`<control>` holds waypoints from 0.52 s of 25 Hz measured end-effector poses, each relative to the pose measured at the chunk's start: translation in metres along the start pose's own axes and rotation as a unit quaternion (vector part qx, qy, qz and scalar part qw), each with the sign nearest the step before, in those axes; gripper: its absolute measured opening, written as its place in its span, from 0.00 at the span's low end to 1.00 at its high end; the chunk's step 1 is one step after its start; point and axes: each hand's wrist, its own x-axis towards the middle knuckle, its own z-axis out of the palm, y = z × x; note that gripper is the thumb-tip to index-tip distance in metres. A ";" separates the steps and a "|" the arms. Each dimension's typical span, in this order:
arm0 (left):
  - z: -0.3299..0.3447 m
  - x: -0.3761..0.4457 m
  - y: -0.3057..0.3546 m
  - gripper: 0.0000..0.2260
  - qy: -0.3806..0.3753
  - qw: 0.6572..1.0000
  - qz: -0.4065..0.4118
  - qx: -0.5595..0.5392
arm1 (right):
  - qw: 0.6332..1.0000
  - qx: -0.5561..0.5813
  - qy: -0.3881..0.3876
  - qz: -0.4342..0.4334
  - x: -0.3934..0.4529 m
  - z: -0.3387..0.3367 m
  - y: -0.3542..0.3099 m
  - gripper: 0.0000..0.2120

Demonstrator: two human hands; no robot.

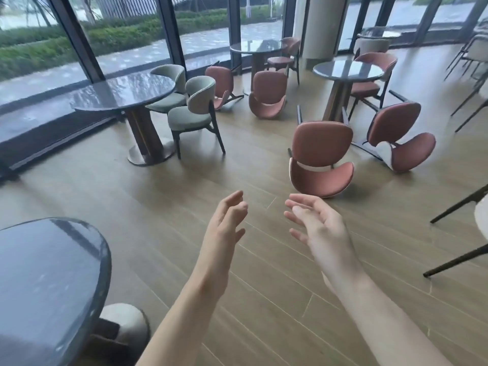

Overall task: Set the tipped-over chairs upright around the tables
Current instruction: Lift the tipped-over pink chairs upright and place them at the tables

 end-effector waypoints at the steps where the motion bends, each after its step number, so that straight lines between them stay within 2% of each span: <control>1: 0.011 0.023 -0.001 0.23 -0.012 1.000 0.000 0.005 | 1.000 0.000 0.011 -0.001 0.023 -0.007 0.000 0.10; 13: 0.223 0.340 -0.022 0.16 -0.073 0.997 -0.030 0.005 | 0.996 -0.020 0.090 0.014 0.348 -0.143 -0.012 0.10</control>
